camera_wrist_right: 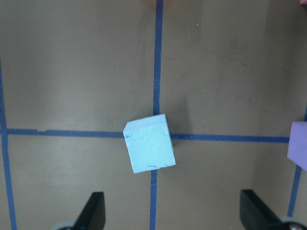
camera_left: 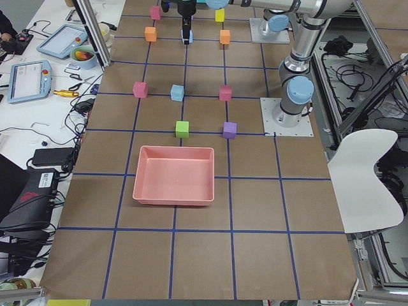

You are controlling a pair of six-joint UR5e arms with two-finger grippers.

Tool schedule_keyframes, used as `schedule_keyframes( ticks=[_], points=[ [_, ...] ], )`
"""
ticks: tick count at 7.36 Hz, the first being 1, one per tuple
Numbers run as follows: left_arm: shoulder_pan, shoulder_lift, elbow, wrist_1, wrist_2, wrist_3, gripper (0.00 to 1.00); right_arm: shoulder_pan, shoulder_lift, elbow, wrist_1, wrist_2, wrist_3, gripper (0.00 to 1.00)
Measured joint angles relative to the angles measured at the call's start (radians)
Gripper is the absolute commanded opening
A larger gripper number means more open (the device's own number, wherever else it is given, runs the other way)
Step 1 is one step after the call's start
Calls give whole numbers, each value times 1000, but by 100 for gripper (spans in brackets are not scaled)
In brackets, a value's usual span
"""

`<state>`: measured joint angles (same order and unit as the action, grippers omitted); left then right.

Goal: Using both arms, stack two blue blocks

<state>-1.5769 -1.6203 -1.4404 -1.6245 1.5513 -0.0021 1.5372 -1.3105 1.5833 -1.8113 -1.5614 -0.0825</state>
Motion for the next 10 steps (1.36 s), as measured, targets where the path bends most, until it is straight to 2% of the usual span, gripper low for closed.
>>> schedule_keyframes(
  ticks=[4,6,8,9,10],
  points=[
    [0,0,0,0,0,1,100,6,61,203,-299,68,-32,100],
    [0,0,-1,0,0,1,100,5,79,273,-374,76,-40,100],
    [0,-3,-1,0,0,0,100,5,99,300,-412,73,-47,100],
    [0,-3,-1,0,1,-1,100,5,109,310,-436,73,-48,82],
    [0,-1,-2,-1,5,1,100,4,122,316,-466,73,-54,31]
  ],
)
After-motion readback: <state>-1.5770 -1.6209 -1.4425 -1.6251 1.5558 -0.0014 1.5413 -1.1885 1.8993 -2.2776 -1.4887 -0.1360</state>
